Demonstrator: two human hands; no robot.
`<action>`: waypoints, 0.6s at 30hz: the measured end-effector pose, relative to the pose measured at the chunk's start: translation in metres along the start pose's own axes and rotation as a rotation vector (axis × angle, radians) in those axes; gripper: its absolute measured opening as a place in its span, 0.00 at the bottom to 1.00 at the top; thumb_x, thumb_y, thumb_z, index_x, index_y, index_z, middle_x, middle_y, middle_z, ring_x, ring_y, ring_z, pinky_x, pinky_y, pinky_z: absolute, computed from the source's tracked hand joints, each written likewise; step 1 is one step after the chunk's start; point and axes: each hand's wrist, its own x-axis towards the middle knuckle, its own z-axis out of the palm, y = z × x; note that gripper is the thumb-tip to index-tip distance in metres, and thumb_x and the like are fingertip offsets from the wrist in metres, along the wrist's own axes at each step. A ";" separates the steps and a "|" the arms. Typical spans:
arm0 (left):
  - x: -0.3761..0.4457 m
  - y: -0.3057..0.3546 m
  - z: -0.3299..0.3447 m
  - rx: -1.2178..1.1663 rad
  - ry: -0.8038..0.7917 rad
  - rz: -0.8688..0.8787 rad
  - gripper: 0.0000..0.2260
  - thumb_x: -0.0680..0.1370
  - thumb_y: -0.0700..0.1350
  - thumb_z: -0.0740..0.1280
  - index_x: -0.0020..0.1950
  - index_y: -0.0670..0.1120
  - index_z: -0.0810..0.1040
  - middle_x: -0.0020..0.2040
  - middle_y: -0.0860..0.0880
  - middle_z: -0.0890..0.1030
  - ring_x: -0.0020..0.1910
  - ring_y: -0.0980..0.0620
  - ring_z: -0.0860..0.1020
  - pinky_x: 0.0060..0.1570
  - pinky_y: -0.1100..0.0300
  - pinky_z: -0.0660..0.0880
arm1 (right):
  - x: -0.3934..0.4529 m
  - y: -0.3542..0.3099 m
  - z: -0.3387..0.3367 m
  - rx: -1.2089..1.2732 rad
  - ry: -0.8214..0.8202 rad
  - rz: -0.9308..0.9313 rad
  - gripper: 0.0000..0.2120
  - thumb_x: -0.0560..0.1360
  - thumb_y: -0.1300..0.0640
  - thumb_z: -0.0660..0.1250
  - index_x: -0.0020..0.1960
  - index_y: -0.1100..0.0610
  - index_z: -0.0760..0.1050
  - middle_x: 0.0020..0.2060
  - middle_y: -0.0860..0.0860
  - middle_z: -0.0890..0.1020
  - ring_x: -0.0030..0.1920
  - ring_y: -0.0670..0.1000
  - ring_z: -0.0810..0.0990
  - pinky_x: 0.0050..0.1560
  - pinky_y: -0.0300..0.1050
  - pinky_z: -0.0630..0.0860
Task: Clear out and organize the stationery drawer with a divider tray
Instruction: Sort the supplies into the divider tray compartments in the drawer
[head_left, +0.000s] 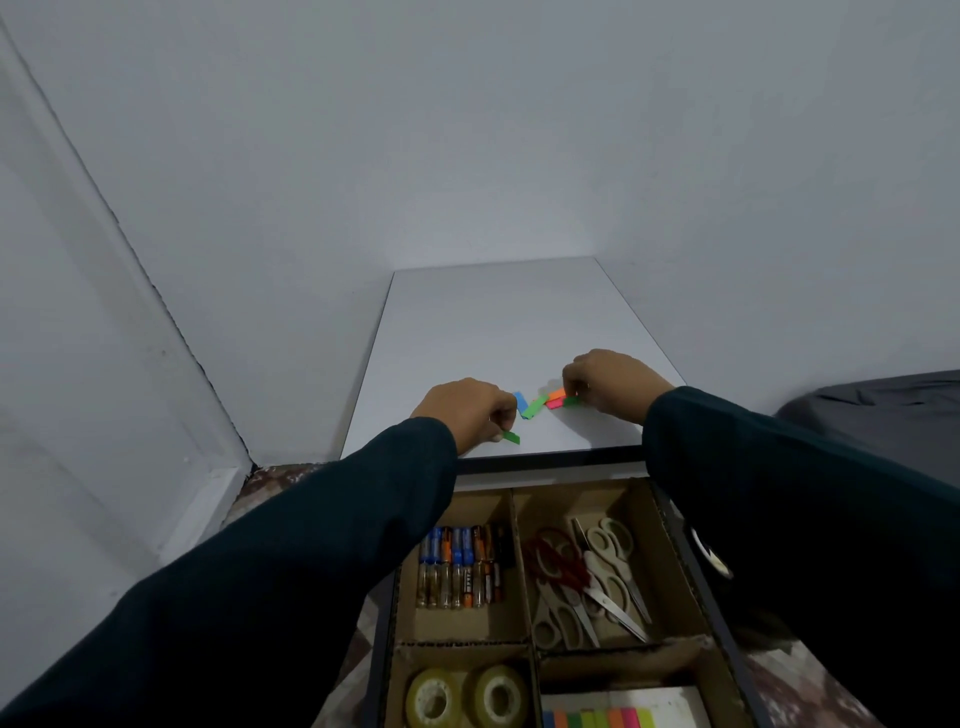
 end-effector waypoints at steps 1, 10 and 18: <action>-0.001 0.000 0.000 -0.003 0.002 -0.002 0.06 0.77 0.42 0.66 0.53 0.46 0.77 0.52 0.50 0.79 0.52 0.51 0.75 0.50 0.58 0.70 | -0.002 0.000 0.000 0.057 0.016 0.034 0.09 0.77 0.64 0.62 0.55 0.58 0.77 0.53 0.54 0.80 0.54 0.54 0.76 0.47 0.39 0.66; -0.002 -0.001 -0.002 -0.082 0.023 -0.057 0.06 0.76 0.42 0.68 0.52 0.46 0.78 0.51 0.49 0.81 0.51 0.50 0.77 0.51 0.59 0.72 | 0.002 -0.003 -0.015 0.080 -0.095 0.164 0.16 0.75 0.63 0.66 0.62 0.57 0.75 0.58 0.54 0.78 0.60 0.53 0.75 0.57 0.43 0.70; -0.008 0.000 -0.001 -0.104 0.033 -0.087 0.06 0.76 0.42 0.67 0.52 0.46 0.79 0.53 0.49 0.81 0.52 0.51 0.76 0.48 0.62 0.69 | 0.001 -0.006 -0.012 0.076 -0.075 0.196 0.10 0.74 0.65 0.67 0.54 0.60 0.79 0.54 0.55 0.81 0.56 0.54 0.77 0.50 0.41 0.70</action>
